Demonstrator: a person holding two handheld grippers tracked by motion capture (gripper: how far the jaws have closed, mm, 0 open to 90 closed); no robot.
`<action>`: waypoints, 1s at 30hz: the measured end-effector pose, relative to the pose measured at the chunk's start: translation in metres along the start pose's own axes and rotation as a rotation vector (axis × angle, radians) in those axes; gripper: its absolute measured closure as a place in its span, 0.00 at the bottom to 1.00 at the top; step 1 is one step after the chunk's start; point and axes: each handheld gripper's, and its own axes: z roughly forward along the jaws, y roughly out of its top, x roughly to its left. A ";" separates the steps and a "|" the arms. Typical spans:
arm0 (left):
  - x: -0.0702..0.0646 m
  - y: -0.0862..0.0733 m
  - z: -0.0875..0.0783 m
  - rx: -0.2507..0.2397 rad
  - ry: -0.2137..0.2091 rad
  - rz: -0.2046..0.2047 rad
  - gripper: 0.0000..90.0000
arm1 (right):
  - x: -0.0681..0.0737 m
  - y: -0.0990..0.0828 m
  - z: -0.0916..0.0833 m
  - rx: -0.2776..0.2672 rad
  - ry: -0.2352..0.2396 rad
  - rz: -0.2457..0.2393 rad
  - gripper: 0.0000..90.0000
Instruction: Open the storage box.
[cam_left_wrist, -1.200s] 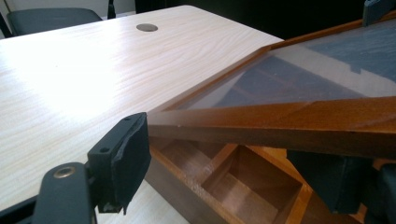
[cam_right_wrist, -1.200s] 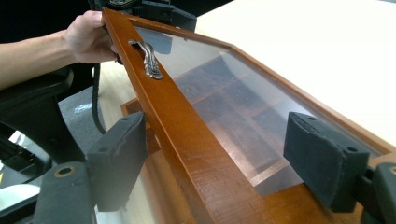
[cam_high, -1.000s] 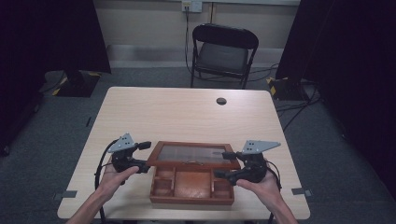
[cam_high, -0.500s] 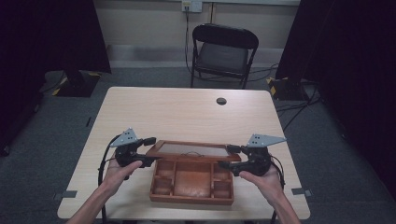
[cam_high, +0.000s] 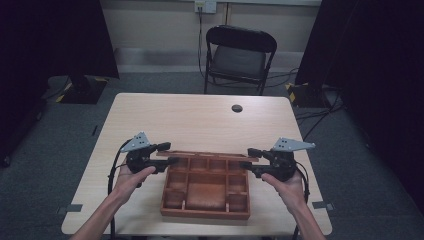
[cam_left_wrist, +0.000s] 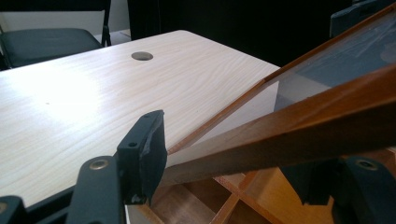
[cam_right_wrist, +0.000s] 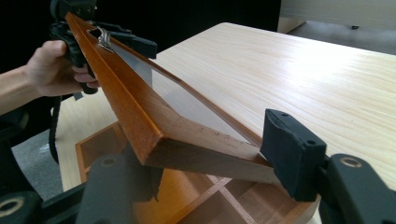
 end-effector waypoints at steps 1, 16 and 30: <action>0.000 0.000 0.001 -0.002 0.009 0.008 0.43 | -0.001 0.000 0.000 -0.002 0.002 0.005 0.46; 0.006 0.009 0.002 -0.006 0.014 -0.005 0.48 | -0.012 0.008 0.008 -0.020 -0.014 0.027 0.49; 0.017 0.007 0.009 -0.013 0.021 -0.025 0.52 | -0.025 0.011 0.019 -0.023 -0.012 0.048 0.50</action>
